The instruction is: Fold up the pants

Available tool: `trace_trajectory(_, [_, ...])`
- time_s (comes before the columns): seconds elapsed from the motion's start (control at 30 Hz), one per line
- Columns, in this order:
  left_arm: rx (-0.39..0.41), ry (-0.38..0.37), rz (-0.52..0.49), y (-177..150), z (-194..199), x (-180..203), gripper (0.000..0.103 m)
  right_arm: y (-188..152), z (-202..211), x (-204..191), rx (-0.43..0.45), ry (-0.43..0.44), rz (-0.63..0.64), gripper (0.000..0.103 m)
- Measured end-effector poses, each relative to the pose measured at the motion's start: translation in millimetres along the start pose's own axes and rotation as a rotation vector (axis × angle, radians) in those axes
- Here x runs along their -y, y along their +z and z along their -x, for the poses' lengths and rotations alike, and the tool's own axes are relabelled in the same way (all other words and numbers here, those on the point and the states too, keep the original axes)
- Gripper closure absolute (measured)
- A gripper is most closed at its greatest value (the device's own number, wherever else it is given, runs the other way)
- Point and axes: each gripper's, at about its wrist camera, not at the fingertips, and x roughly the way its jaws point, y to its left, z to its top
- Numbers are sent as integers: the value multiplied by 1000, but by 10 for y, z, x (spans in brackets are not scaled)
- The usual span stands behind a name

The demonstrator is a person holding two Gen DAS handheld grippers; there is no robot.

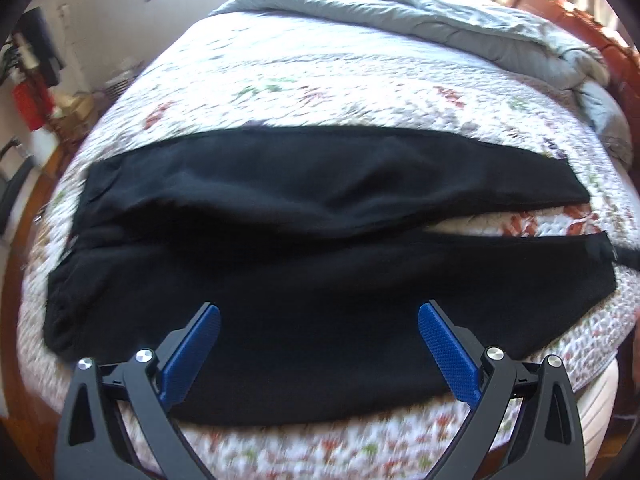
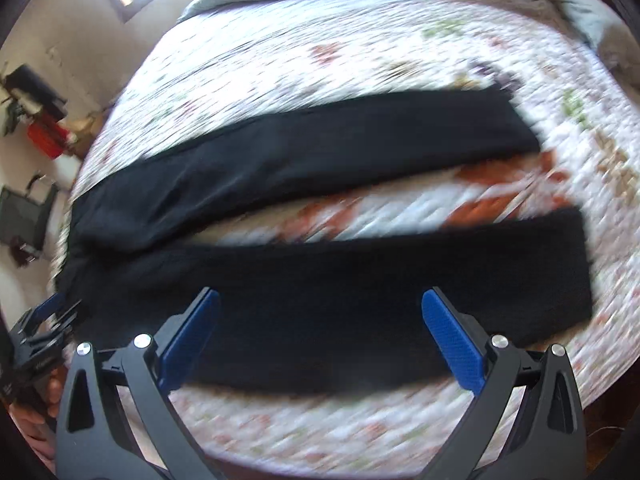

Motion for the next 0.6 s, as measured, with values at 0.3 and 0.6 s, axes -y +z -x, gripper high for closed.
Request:
trace_trajectory(0.3, [14, -190, -84, 942, -601, 362, 4, 1287, -630, 1420, -54, -47, -56, 3])
trace_trajectory(0.6, [-44, -316, -176, 1587, -1147, 737, 4, 1688, -1110, 1878, -135, 110, -63, 11])
